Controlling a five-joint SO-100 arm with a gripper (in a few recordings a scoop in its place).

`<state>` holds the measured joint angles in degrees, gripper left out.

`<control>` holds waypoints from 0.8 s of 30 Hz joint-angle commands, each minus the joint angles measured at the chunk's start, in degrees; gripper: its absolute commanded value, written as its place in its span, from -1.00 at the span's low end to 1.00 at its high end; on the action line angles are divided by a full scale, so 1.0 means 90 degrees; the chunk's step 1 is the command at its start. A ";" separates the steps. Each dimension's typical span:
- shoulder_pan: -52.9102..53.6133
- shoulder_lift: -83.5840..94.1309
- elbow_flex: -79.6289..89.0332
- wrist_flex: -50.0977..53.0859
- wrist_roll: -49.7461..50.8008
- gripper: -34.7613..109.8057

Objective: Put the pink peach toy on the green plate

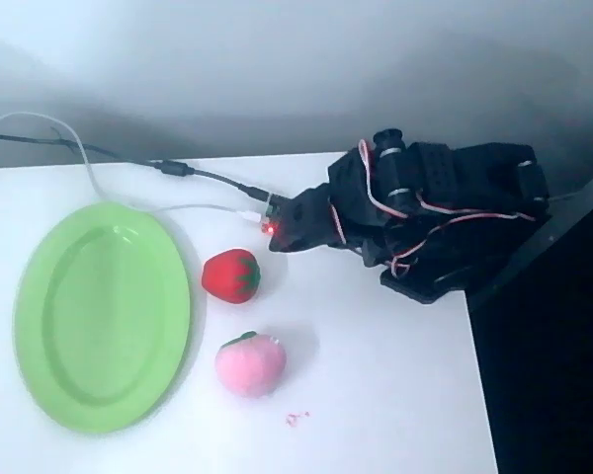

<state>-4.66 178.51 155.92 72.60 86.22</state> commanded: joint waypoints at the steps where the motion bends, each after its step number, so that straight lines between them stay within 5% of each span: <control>1: -0.0146 -0.1104 -0.1777 0.0107 0.0332 -0.28; 10: -0.2080 -0.3164 -0.4717 0.0107 0.1914 -0.01; 17: -0.3975 -0.4385 -0.4756 -0.0049 0.3486 -0.06; 24: -0.3994 -0.5420 -0.4219 -0.0234 0.3545 -0.07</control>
<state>-40.08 131.75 116.54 70.22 116.89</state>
